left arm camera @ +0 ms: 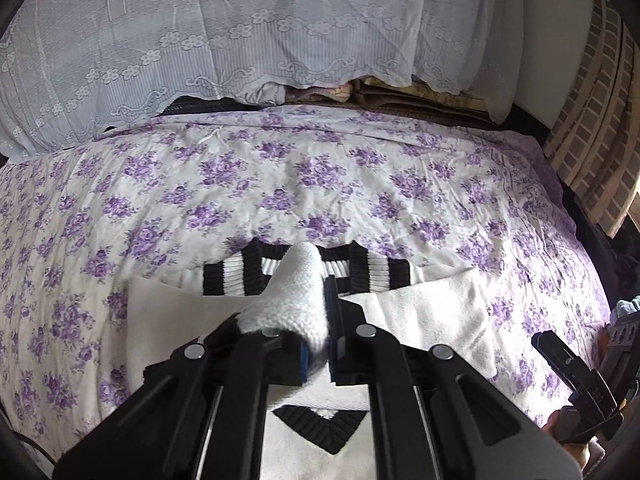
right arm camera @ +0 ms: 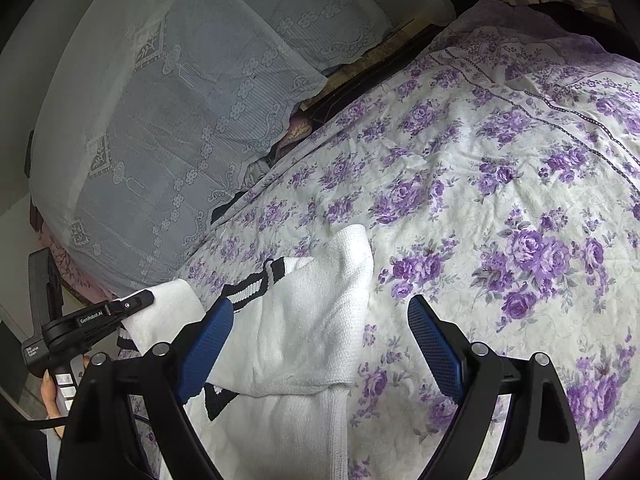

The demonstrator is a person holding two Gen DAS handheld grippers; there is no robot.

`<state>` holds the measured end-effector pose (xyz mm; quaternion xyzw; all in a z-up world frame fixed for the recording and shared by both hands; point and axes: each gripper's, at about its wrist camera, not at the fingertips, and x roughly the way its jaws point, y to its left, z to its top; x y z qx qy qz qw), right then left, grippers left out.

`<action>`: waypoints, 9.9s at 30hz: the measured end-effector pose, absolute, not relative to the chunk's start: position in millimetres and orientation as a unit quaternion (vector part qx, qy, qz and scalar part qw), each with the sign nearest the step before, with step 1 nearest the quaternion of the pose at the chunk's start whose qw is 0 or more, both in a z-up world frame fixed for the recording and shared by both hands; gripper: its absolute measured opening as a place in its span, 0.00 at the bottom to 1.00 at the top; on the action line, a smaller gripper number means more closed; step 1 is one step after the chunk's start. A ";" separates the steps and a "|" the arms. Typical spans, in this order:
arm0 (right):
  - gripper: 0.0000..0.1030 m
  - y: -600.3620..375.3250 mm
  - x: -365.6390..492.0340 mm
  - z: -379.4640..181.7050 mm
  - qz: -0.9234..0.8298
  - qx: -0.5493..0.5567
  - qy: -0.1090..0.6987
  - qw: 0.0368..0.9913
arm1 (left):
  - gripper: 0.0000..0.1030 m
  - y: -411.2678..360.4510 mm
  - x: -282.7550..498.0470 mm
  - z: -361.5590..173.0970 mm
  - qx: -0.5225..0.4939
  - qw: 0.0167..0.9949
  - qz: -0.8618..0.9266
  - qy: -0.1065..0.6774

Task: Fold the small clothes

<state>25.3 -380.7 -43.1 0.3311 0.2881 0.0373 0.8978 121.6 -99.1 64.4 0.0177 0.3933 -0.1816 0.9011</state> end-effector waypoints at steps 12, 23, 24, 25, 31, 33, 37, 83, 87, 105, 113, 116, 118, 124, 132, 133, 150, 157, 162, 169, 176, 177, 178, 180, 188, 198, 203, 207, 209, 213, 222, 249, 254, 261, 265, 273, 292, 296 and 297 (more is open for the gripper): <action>0.87 -387.0 27.4 -46.7 0.030 0.332 0.288 0.898 | 0.78 -129.7 76.1 12.3 0.138 0.883 -0.198 0.402; 0.87 -277.3 30.7 -13.3 0.147 0.154 0.297 0.931 | 0.95 26.0 96.3 21.7 0.092 0.921 -0.033 0.377; 0.87 -257.4 32.8 -8.5 0.157 0.120 0.305 0.932 | 0.95 37.4 105.7 12.7 0.076 0.917 -0.021 0.391; 0.87 -236.7 35.1 -5.0 0.167 0.087 0.311 0.932 | 0.95 46.1 114.2 2.1 0.065 0.912 -0.013 0.405; 0.81 -126.2 44.6 -15.3 0.204 -0.111 0.342 0.910 | 0.96 72.2 139.9 -66.9 0.011 0.887 -0.027 0.460; 0.78 -100.3 48.7 -26.9 0.211 -0.157 0.353 0.898 | 0.96 84.3 142.3 -67.3 -0.028 0.882 -0.043 0.469; 0.62 -80.6 71.9 -44.8 0.189 -0.175 0.383 0.887 | 0.96 84.0 140.7 -68.7 -0.034 0.882 -0.050 0.468; 0.18 -260.6 120.4 -38.1 0.094 0.104 0.401 0.905 | 0.95 40.5 175.3 -45.8 -0.016 0.873 -0.121 0.472; 0.42 -255.3 94.7 -68.2 0.110 0.076 0.443 0.886 | 0.96 30.8 138.6 -62.7 0.057 0.865 -0.128 0.483; 0.51 -255.7 -73.1 -63.9 0.160 0.090 0.448 0.875 | 0.96 70.4 -29.3 -72.9 0.093 0.852 -0.157 0.491; 0.50 -303.0 -180.2 48.1 0.173 0.111 0.279 0.938 | 0.96 105.5 -105.3 -18.1 0.048 0.882 -0.180 0.434; 0.58 -331.1 -225.9 77.6 0.200 0.118 0.214 0.949 | 0.96 125.5 -134.9 9.9 0.023 0.902 -0.175 0.394; 0.68 -348.6 -248.3 83.2 0.232 0.127 0.192 0.945 | 0.96 145.8 -155.3 30.7 -0.010 0.915 -0.173 0.363; 0.77 -350.7 -233.7 22.4 0.242 0.155 0.345 0.893 | 0.96 192.9 -168.7 38.9 -0.059 0.910 -0.149 0.382; 0.29 -333.2 -173.8 -49.5 0.176 0.272 0.422 0.847 | 0.96 117.7 -127.0 -38.1 -0.038 0.853 -0.222 0.472; 0.29 -332.2 -170.6 -46.8 0.166 0.264 0.419 0.853 | 0.96 109.0 -122.5 -42.9 -0.029 0.850 -0.223 0.477; 0.47 -275.0 -197.0 -63.5 0.187 0.194 0.486 0.832 | 0.96 69.2 -142.0 -70.3 0.012 0.816 -0.284 0.504; 0.55 -263.0 -196.9 -58.5 0.190 0.189 0.457 0.848 | 0.96 64.1 -142.1 -71.5 0.008 0.815 -0.296 0.497; 0.44 -254.7 -184.4 -50.5 0.203 0.198 0.441 0.851 | 0.96 55.5 -133.2 -71.0 0.010 0.815 -0.304 0.494; 0.14 -268.7 -189.4 -62.0 0.189 0.195 0.460 0.845 | 0.68 57.7 -135.1 -66.3 0.017 0.827 -0.298 0.477; 0.12 -263.8 -195.3 -24.4 0.224 0.173 0.377 0.882 | 0.14 64.9 -123.5 -52.2 -0.009 0.830 -0.310 0.463; 0.12 -264.6 -194.6 -17.1 0.227 0.170 0.364 0.887 | 0.14 66.2 -121.7 -49.5 -0.017 0.830 -0.314 0.460; 0.11 -266.1 -192.9 -11.9 0.229 0.168 0.358 0.890 | 0.13 66.4 -121.0 -46.2 -0.020 0.833 -0.315 0.455; 0.11 -266.4 -187.3 -5.1 0.228 0.160 0.349 0.895 | 0.13 65.0 -122.0 -37.2 -0.016 0.840 -0.317 0.439; 0.11 -277.2 -160.9 14.9 0.217 0.176 0.312 0.908 | 0.13 72.0 -105.1 6.8 -0.018 0.873 -0.298 0.386; 0.11 -280.6 -132.5 29.7 0.202 0.173 0.285 0.921 | 0.13 61.2 -76.7 32.2 0.000 0.889 -0.280 0.362; 0.11 -283.0 -116.1 33.7 0.196 0.167 0.283 0.924 | 0.13 54.9 -62.4 39.1 0.008 0.891 -0.279 0.358; 0.11 -286.1 -101.4 35.5 0.189 0.163 0.282 0.926 | 0.13 47.8 -50.8 43.8 0.016 0.893 -0.276 0.356; 0.11 -287.7 -93.6 36.2 0.184 0.163 0.282 0.927 | 0.13 45.0 -44.7 46.2 0.017 0.894 -0.275 0.354; 0.11 -289.6 -78.1 37.4 0.177 0.162 0.280 0.930 | 0.13 40.8 -31.3 48.4 0.016 0.894 -0.274 0.354; 0.11 -293.6 -42.0 40.4 0.165 0.166 0.279 0.931 | 0.13 35.4 1.7 51.4 0.011 0.897 -0.266 0.354; 0.11 -299.3 111.3 9.1 0.120 0.208 0.303 0.922 | 0.13 25.1 141.0 28.6 -0.048 0.893 -0.224 0.387; 0.11 -302.0 149.2 -27.1 0.090 0.222 0.334 0.912 | 0.16 20.3 180.5 -10.6 -0.070 0.884 -0.195 0.419; 0.22 -311.8 161.0 -54.2 0.098 0.256 0.340 0.900 | 0.19 32.8 189.3 -39.9 -0.128 0.874 -0.198 0.425; 0.31 -303.9 133.5 -30.0 0.106 0.218 0.301 0.922 | 0.87 51.5 155.1 -10.3 -0.116 0.913 -0.159 0.359; 0.36 -298.6 89.2 -13.5 0.091 0.153 0.276 0.944 | 0.90 60.0 138.0 -14.8 -0.005 0.927 -0.097 0.361; 0.33 -249.5 156.0 -32.5 0.125 0.138 0.391 0.902 | 0.86 29.7 209.5 -18.5 -0.007 0.906 -0.056 0.420; 0.34 -269.7 172.0 -16.7 0.081 0.209 0.343 0.912 | 0.86 68.6 221.4 -18.2 -0.130 0.879 -0.042 0.456; 0.34 -273.2 168.0 -17.5 0.087 0.222 0.341 0.909 | 0.86 72.4 212.2 -14.7 -0.129 0.886 -0.048 0.443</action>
